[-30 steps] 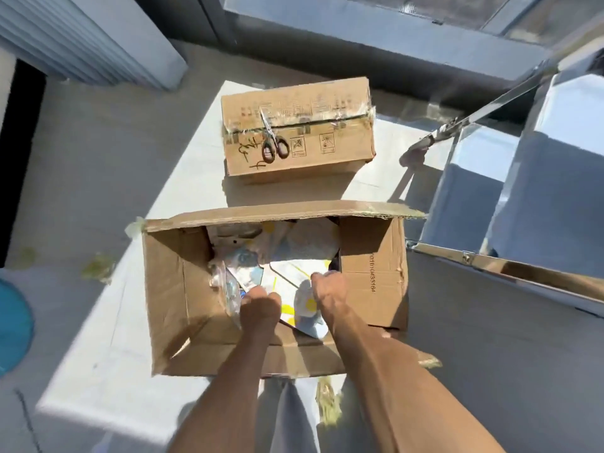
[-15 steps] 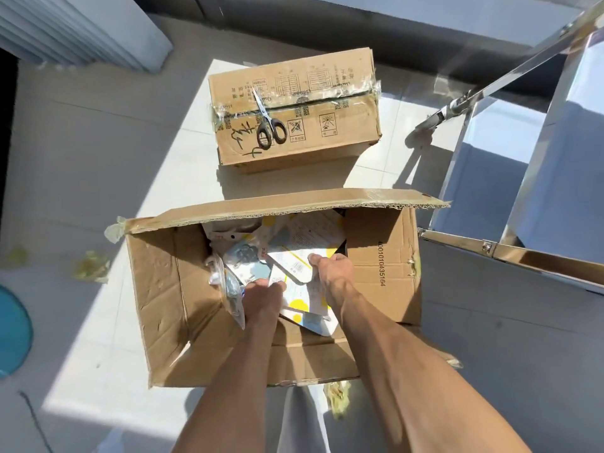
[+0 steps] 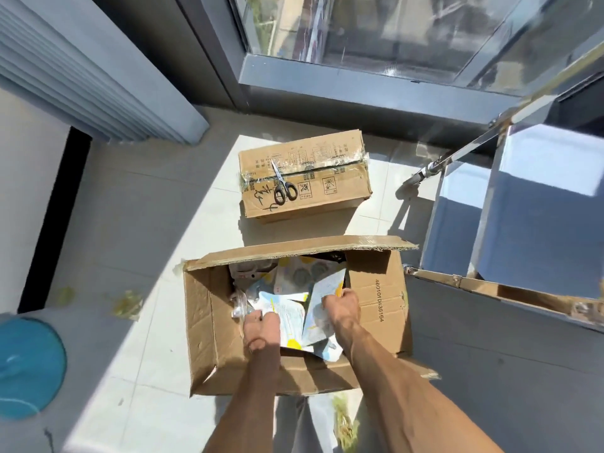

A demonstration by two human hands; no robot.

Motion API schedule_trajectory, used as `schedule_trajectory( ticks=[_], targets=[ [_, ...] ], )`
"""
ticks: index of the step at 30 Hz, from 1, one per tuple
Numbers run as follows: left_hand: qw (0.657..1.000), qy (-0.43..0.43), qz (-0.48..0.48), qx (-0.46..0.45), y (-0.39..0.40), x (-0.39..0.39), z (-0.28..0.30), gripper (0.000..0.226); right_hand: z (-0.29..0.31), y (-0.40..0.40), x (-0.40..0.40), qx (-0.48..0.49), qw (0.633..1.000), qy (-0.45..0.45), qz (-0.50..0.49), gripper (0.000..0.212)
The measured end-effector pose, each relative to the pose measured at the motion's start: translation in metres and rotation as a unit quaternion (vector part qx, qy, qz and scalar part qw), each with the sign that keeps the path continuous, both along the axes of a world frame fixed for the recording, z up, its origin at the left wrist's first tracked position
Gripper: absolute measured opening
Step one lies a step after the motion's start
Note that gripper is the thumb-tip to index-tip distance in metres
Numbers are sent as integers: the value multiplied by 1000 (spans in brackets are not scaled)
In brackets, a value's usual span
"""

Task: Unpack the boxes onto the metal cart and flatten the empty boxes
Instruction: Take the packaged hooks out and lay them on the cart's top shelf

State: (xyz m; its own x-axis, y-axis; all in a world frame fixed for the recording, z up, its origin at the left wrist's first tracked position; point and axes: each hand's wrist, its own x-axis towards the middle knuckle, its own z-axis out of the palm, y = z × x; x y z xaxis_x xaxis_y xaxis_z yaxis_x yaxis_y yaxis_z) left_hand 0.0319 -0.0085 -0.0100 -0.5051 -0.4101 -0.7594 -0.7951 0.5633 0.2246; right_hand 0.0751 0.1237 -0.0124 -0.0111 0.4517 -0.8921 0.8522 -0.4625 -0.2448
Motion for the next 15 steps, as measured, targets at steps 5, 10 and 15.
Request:
schedule_trajectory(
  ticks=[5, 10, 15],
  targets=[
    [997, -54, -61, -4, 26, -14, 83, 22, 95, 20, -5, 7, 997, 32, 71, 10],
    [976, -53, 39, 208, 77, -29, 203, 37, 228, 61, -18, 33, 993, 96, 58, 28],
    [941, -17, -12, 338, 127, -49, 332, 43, 365, 123, -6, 75, 983, 167, 6, 48]
  ],
)
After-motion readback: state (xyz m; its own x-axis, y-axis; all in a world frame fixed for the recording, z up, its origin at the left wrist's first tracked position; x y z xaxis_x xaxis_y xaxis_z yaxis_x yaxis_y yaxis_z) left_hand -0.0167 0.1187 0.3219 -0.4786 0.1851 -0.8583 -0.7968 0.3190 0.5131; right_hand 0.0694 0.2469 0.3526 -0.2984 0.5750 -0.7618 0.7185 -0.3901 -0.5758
